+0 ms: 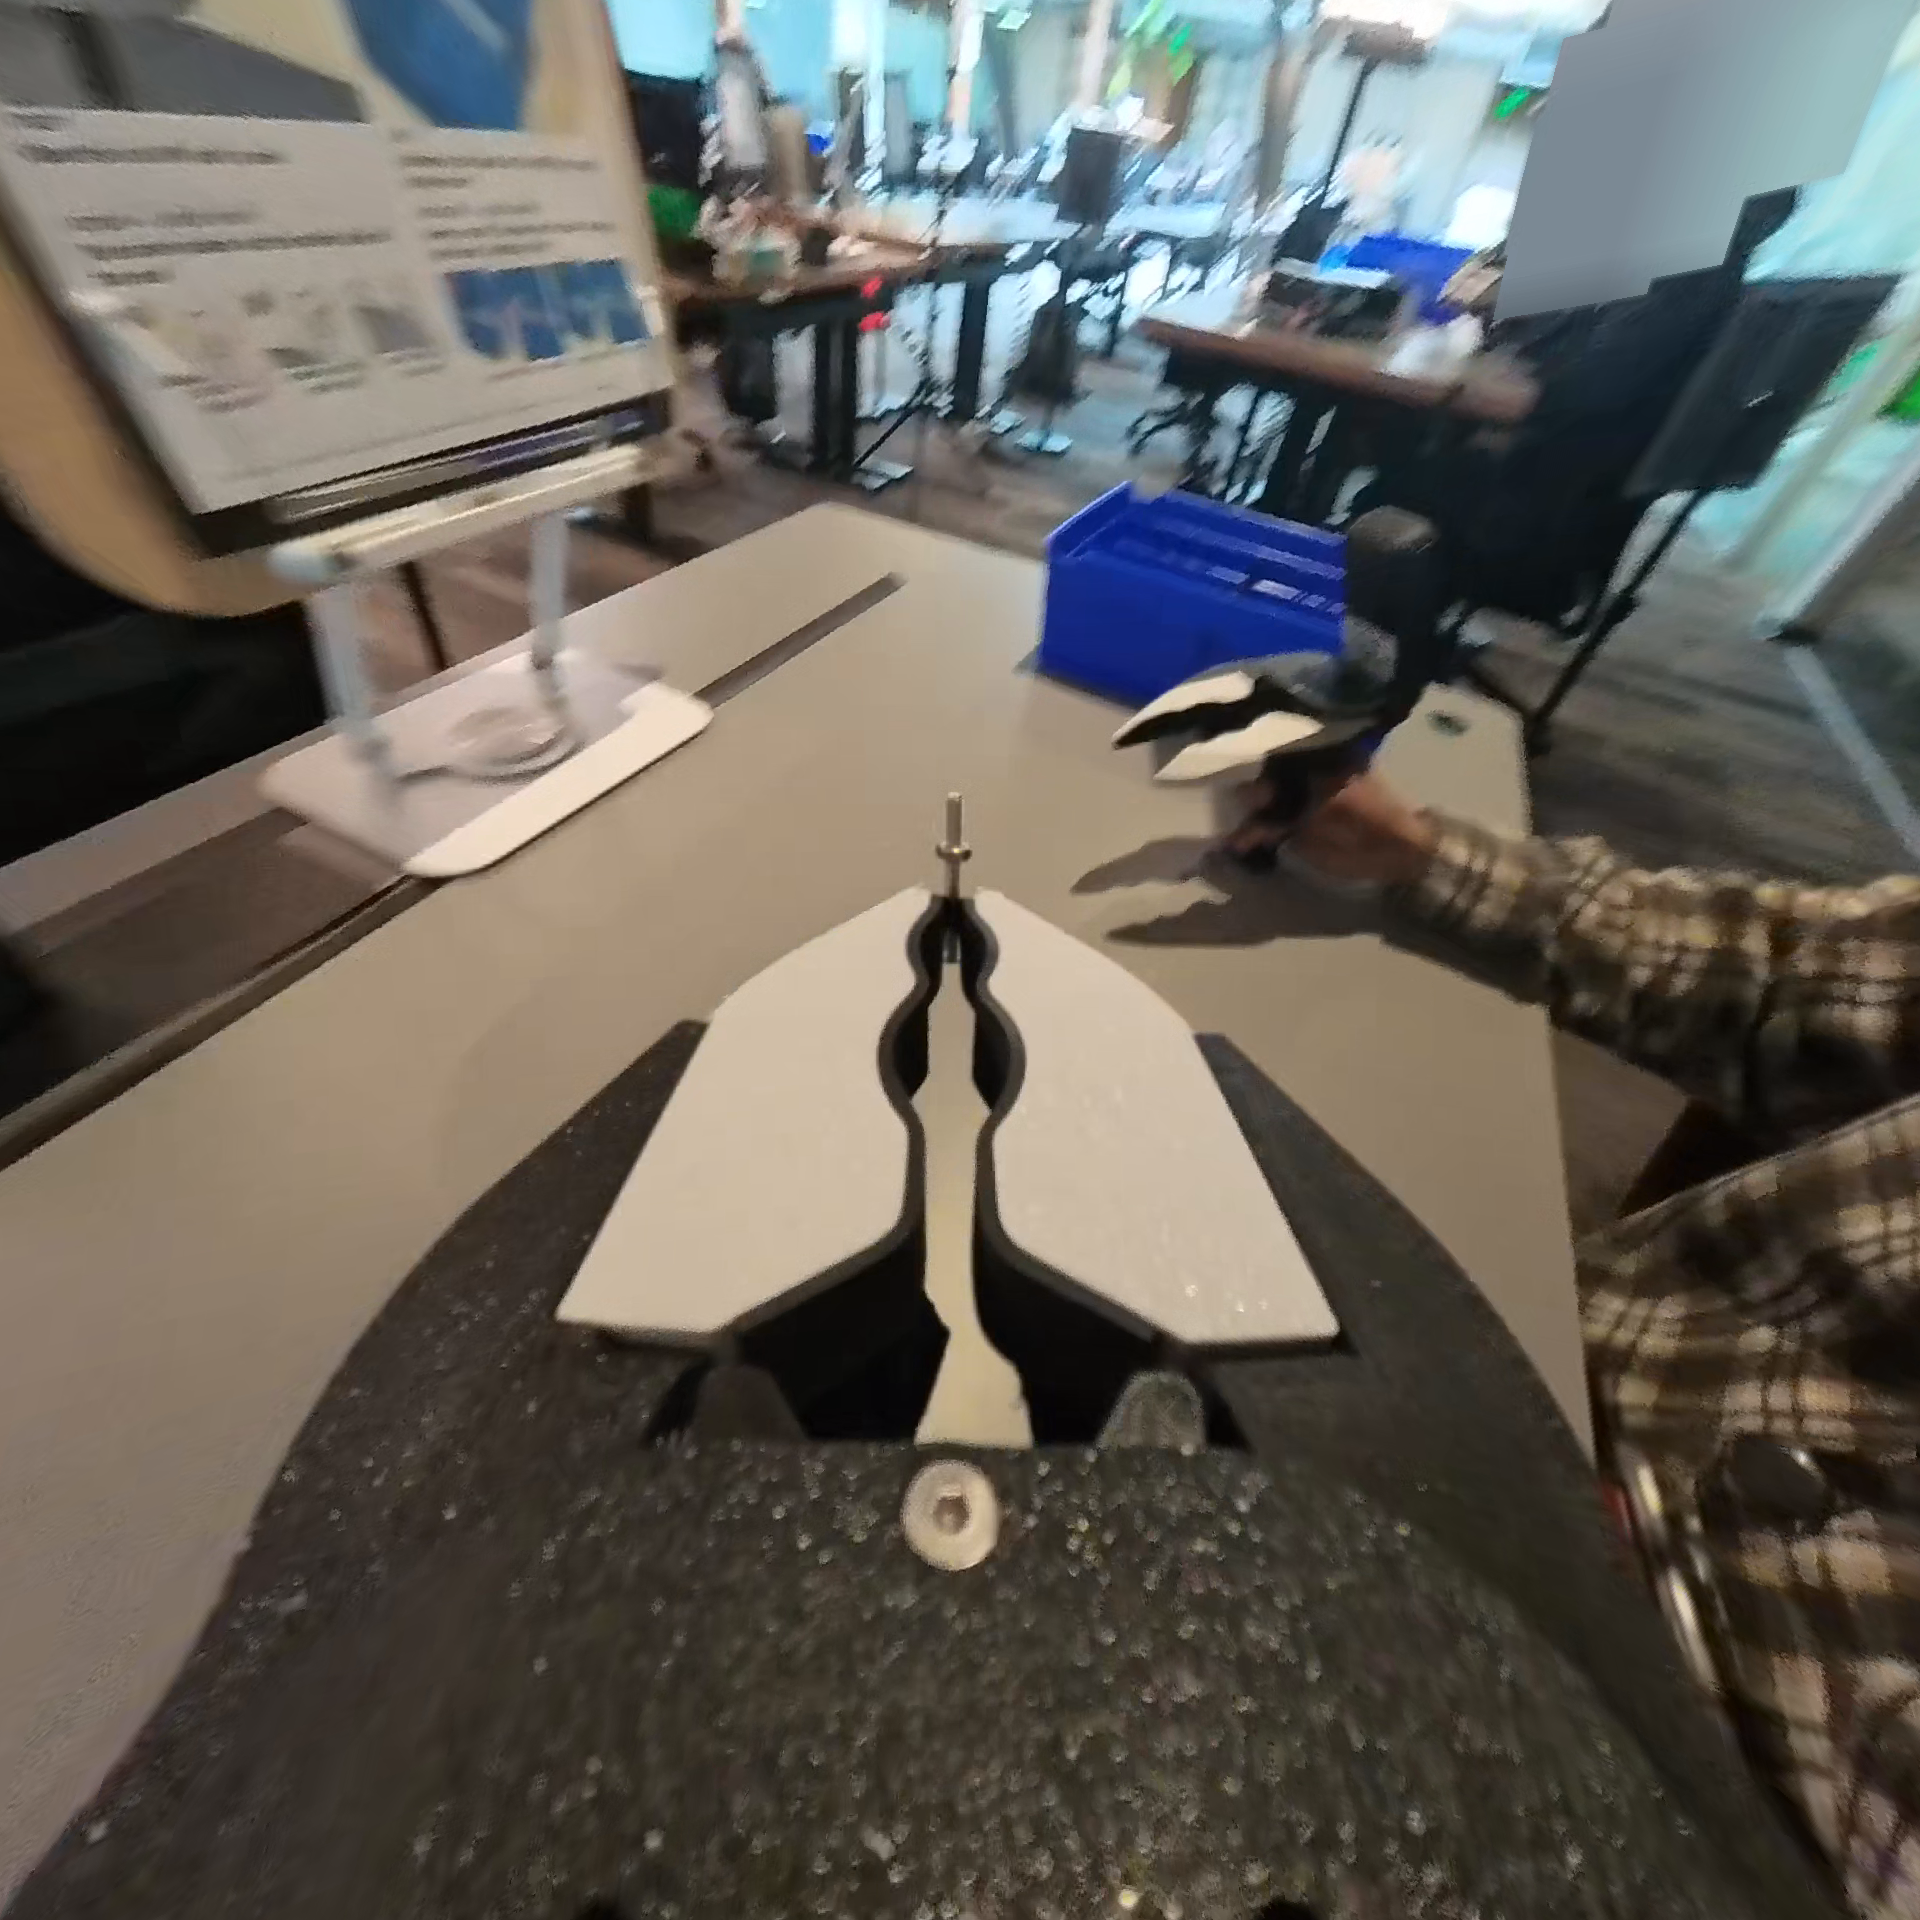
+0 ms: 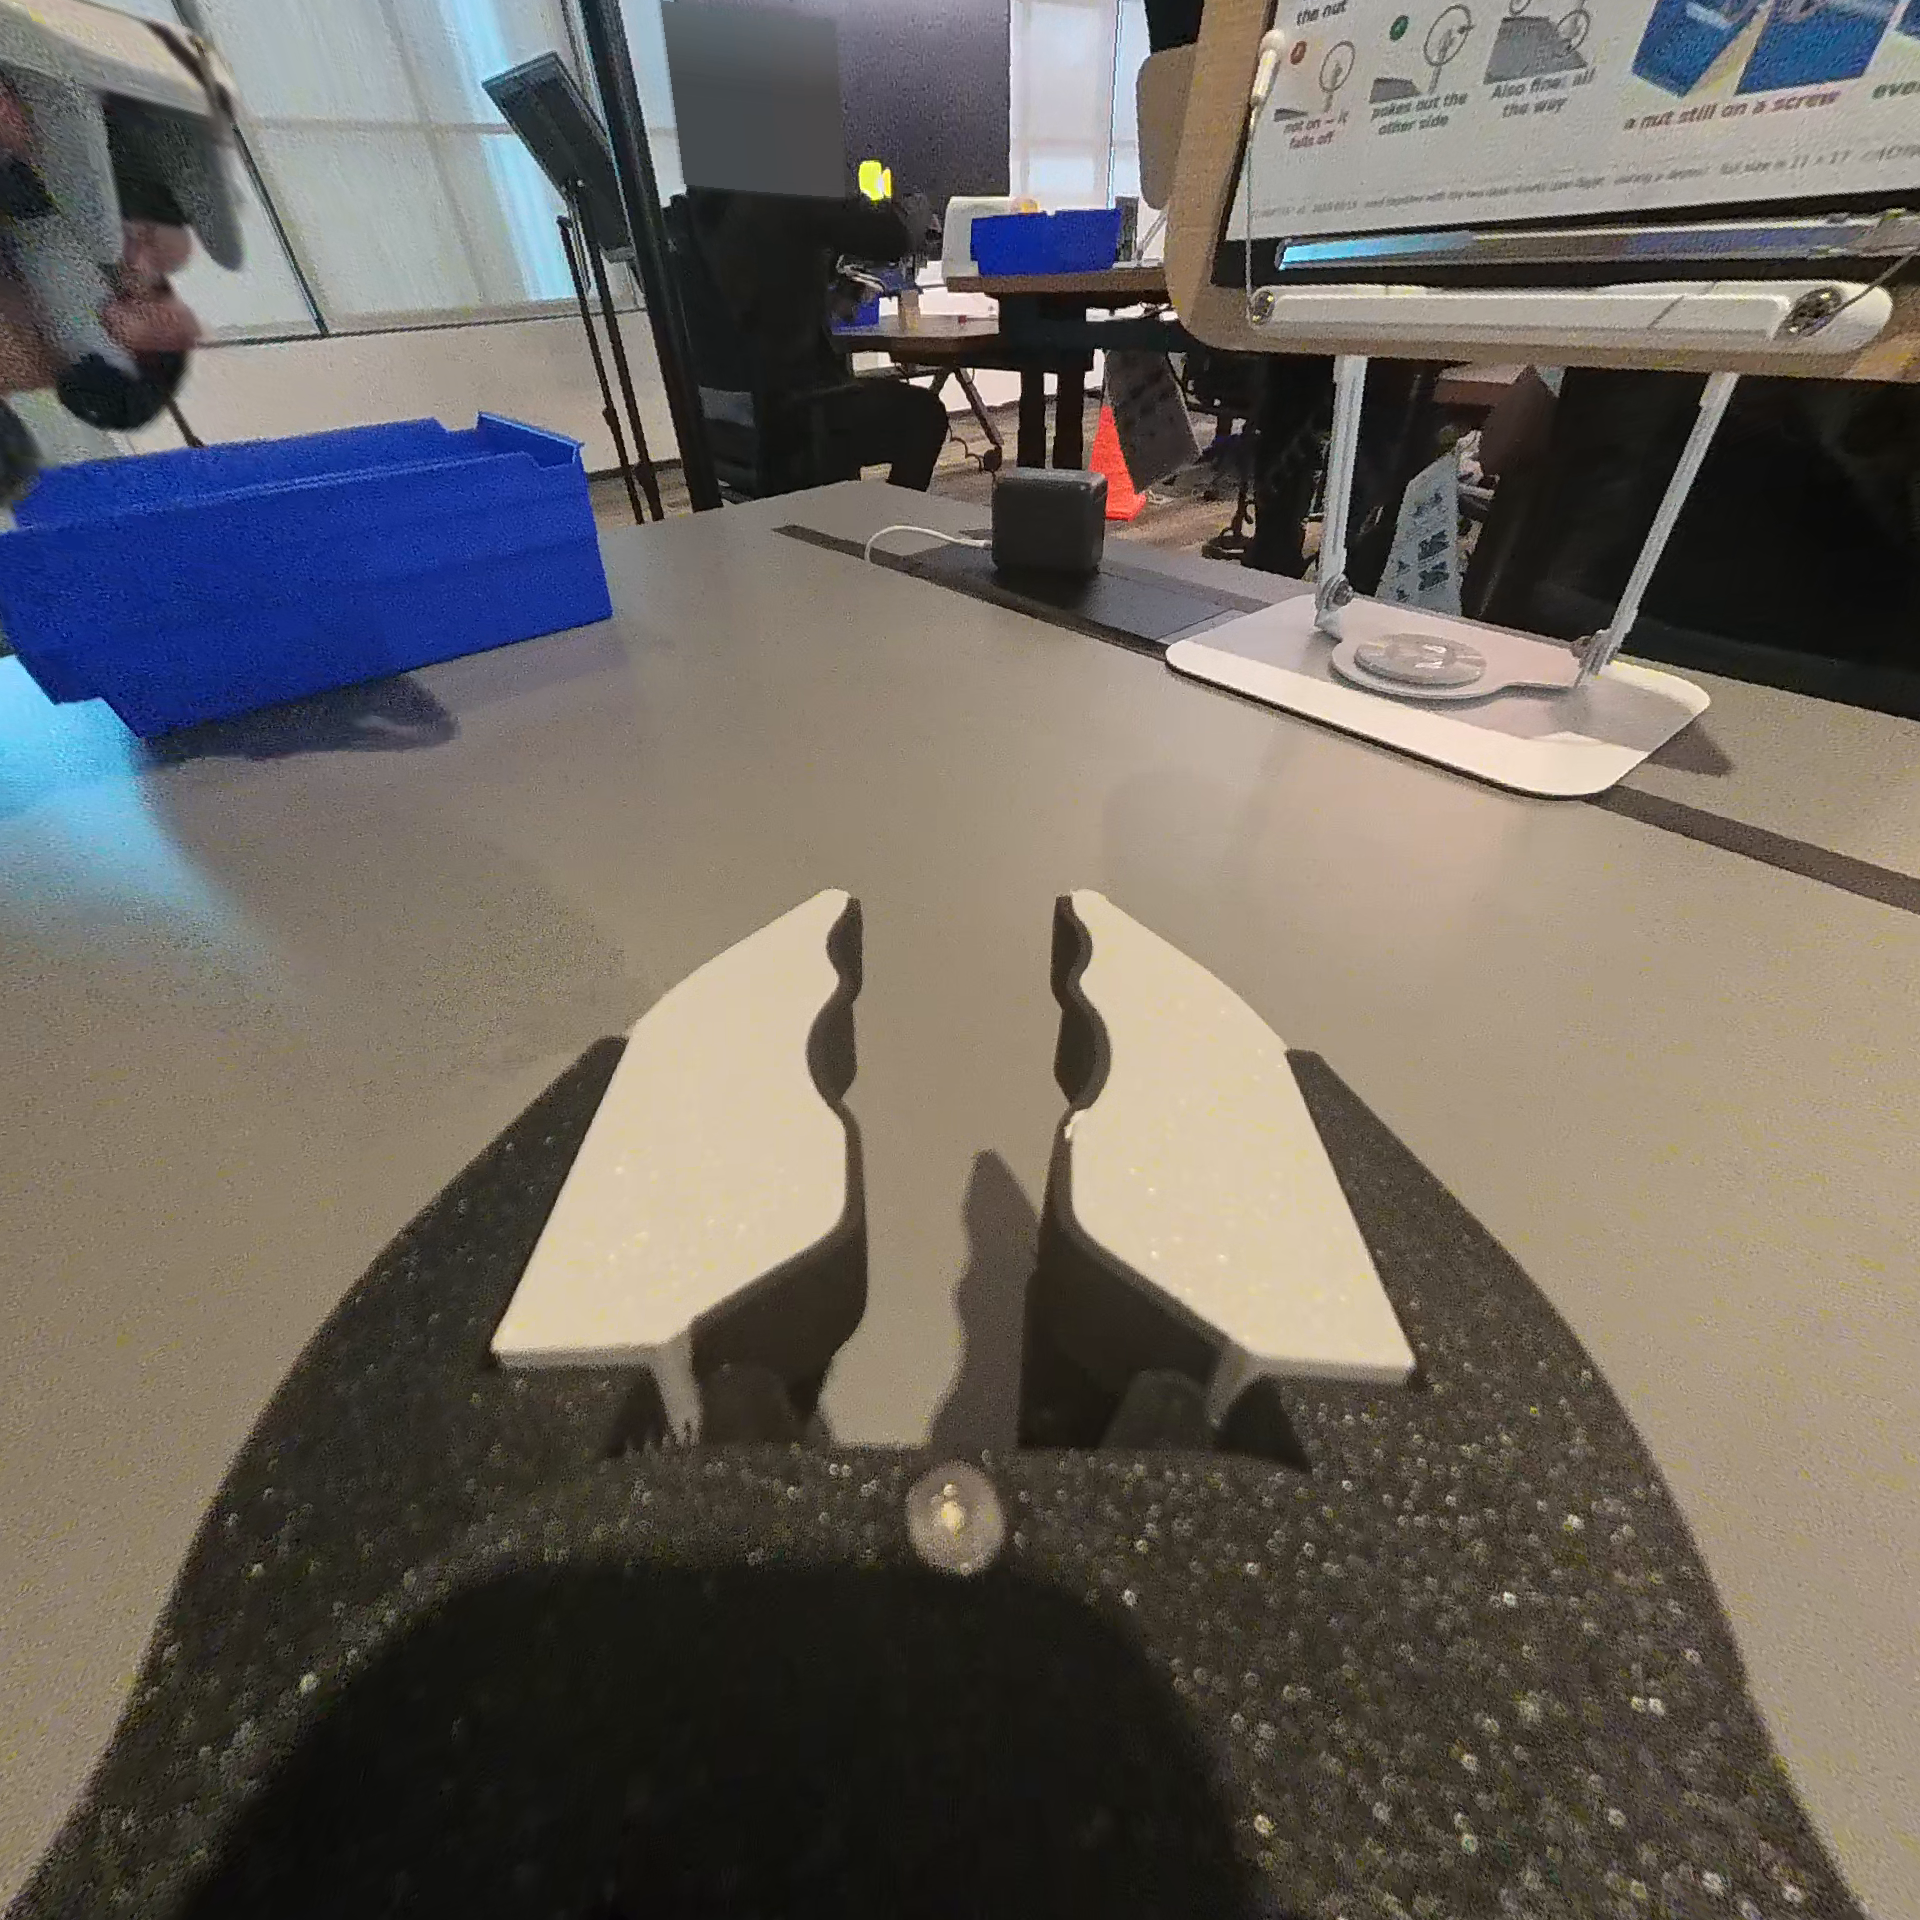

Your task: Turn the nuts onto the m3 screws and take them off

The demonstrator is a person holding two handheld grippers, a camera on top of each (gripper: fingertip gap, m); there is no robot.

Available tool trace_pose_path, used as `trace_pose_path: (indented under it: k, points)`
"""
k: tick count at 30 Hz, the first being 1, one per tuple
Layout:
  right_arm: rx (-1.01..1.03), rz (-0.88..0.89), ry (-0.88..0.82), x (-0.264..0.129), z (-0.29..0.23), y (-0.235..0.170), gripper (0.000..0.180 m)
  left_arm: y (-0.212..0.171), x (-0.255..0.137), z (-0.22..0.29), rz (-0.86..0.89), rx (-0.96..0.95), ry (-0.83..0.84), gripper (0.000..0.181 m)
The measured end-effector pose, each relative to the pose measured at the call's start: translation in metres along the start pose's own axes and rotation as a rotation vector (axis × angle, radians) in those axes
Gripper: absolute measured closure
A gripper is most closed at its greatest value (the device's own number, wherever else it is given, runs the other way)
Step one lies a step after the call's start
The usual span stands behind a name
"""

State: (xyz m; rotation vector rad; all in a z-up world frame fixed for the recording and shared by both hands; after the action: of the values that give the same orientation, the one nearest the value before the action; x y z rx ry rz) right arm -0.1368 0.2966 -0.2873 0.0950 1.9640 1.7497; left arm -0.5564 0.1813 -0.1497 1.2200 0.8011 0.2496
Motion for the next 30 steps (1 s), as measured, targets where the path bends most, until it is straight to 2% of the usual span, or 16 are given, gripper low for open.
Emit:
trace_pose_path:
  k: [7, 12, 16, 19, 24, 30]
  points:
    - [0.042, 0.042, 0.033, 0.002, 0.000, 0.007, 0.146, -0.020, 0.117, 0.007, 0.154, -0.083, -0.287, 0.179]
    - [0.026, 0.092, 0.193, 0.022, -0.010, 0.049, 0.149, -0.038, 0.168, 0.011, 0.189, -0.138, -0.432, 0.179]
    - [0.008, 0.106, 0.431, 0.058, -0.030, 0.083, 0.150, -0.046, 0.176, 0.017, 0.174, -0.124, -0.440, 0.179]
    - [-0.009, 0.101, 0.542, 0.081, -0.046, 0.089, 0.151, -0.050, 0.173, 0.021, 0.186, -0.134, -0.445, 0.179]
    - [0.010, 0.124, 0.629, 0.091, -0.058, 0.080, 0.159, -0.051, 0.170, 0.025, 0.193, -0.119, -0.444, 0.179]
    - [0.011, 0.104, 0.641, 0.093, -0.061, 0.076, 0.162, -0.052, 0.175, 0.030, 0.179, -0.103, -0.454, 0.179]
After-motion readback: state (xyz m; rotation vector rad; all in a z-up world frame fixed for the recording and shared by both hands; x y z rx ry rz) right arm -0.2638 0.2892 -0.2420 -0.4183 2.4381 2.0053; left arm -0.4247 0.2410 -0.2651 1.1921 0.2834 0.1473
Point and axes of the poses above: each gripper's, where its closed fingertips meet, x out along the fingers, y out of its top, z = x × y across the jaws, the point moved 9 cm from there along -x, back along the fingers, and after that the axes turned 11 degrees about -z, right-handed, at the moved point
